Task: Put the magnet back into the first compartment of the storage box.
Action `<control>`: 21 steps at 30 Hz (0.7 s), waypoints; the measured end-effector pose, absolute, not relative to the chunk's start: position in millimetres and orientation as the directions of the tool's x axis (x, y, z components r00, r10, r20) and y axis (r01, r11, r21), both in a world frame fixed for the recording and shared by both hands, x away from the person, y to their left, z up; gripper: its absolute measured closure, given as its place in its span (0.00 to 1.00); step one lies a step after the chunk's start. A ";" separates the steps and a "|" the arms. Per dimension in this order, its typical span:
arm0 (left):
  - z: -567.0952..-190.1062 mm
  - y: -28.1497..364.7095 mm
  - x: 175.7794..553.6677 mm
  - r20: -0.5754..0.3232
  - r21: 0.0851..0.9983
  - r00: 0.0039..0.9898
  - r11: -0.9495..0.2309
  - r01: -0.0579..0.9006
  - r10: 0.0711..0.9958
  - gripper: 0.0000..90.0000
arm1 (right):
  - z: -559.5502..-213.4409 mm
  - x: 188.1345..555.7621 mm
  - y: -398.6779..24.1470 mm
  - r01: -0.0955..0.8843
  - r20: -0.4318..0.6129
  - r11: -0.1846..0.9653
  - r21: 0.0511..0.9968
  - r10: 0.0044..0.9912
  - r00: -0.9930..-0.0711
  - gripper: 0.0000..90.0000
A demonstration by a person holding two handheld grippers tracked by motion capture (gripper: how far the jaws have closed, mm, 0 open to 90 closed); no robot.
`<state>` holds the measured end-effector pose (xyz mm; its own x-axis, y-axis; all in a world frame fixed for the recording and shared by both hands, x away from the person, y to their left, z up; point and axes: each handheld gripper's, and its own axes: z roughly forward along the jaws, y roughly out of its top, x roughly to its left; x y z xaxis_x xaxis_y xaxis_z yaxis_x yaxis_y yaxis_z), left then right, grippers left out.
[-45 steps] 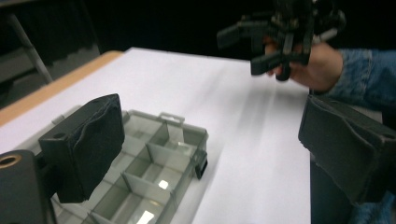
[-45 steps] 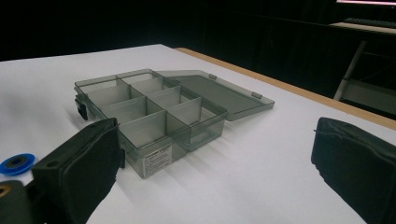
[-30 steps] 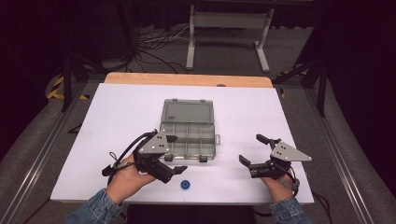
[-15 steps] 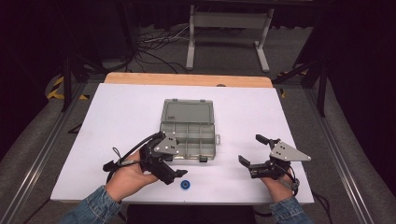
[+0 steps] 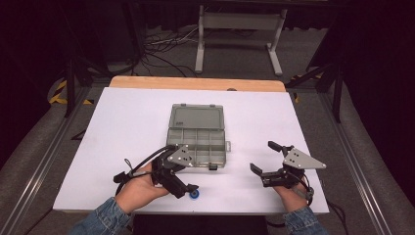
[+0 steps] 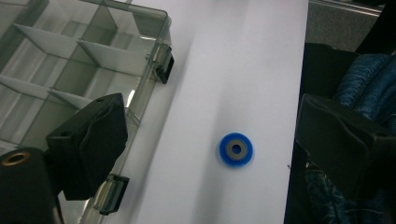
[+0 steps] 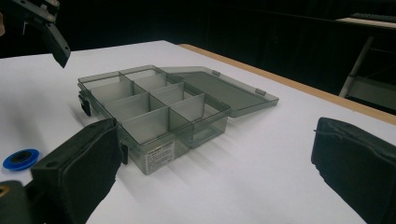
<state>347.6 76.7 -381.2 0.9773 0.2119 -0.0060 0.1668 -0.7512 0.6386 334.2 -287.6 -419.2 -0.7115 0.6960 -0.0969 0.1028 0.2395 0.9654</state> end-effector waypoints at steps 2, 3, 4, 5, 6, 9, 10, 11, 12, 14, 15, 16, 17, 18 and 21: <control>-385.8 74.8 346.8 -0.012 0.629 0.980 -0.760 0.164 0.201 0.13 | -419.3 334.4 -287.4 0.103 -0.097 0.240 0.965 0.695 -0.712 0.03; -385.8 74.8 346.8 -0.012 0.629 0.980 -0.760 0.164 0.201 0.13 | -419.3 334.5 -287.3 0.103 -0.098 0.242 0.965 0.695 -0.712 0.03; -388.8 73.7 346.3 -0.017 0.622 0.981 -0.766 0.162 0.195 0.14 | -419.5 334.5 -287.2 0.103 -0.099 0.242 0.965 0.695 -0.712 0.03; -390.5 73.1 346.2 -0.021 0.619 0.982 -0.769 0.161 0.189 0.14 | -419.5 334.5 -287.2 0.103 -0.098 0.242 0.965 0.695 -0.713 0.03; -390.5 73.1 346.2 -0.021 0.619 0.982 -0.769 0.161 0.189 0.15 | -419.5 334.5 -287.2 0.103 -0.098 0.242 0.965 0.695 -0.713 0.03; -395.9 71.0 345.4 -0.027 0.604 0.983 -0.781 0.162 0.183 0.15 | -419.3 334.4 -287.2 0.104 -0.098 0.242 0.965 0.694 -0.713 0.03; -397.7 70.4 344.7 -0.032 0.598 0.982 -0.783 0.167 0.186 0.15 | -419.4 334.4 -287.2 0.104 -0.097 0.241 0.965 0.694 -0.713 0.03; -400.0 69.2 344.3 -0.033 0.594 0.983 -0.788 0.165 0.180 0.16 | -419.4 334.4 -287.2 0.104 -0.097 0.242 0.965 0.694 -0.713 0.03; -401.3 68.6 343.8 -0.037 0.589 0.983 -0.791 0.168 0.181 0.16 | -419.5 334.5 -287.2 0.104 -0.097 0.242 0.965 0.694 -0.714 0.03; -404.3 67.1 343.6 -0.036 0.579 0.984 -0.799 0.162 0.173 0.16 | -419.5 334.5 -287.1 0.104 -0.097 0.242 0.965 0.693 -0.714 0.03; -406.2 66.2 343.1 -0.036 0.572 0.984 -0.804 0.163 0.175 0.16 | -419.5 334.5 -287.1 0.104 -0.098 0.243 0.965 0.693 -0.714 0.03; -407.3 65.5 342.8 -0.035 0.567 0.984 -0.808 0.161 0.172 0.16 | -419.5 334.6 -287.1 0.104 -0.097 0.243 0.965 0.692 -0.715 0.03; -408.0 65.1 342.7 -0.029 0.563 0.985 -0.811 0.159 0.172 0.16 | -419.6 334.6 -287.2 0.104 -0.098 0.244 0.964 0.692 -0.715 0.03; -408.9 64.8 342.3 -0.022 0.559 0.984 -0.814 0.157 0.175 0.16 | -419.6 334.7 -287.2 0.105 -0.098 0.244 0.964 0.692 -0.715 0.03; -412.9 63.0 341.2 -0.020 0.548 0.985 -0.822 0.156 0.173 0.17 | -419.7 334.8 -287.1 0.106 -0.096 0.243 0.964 0.692 -0.716 0.03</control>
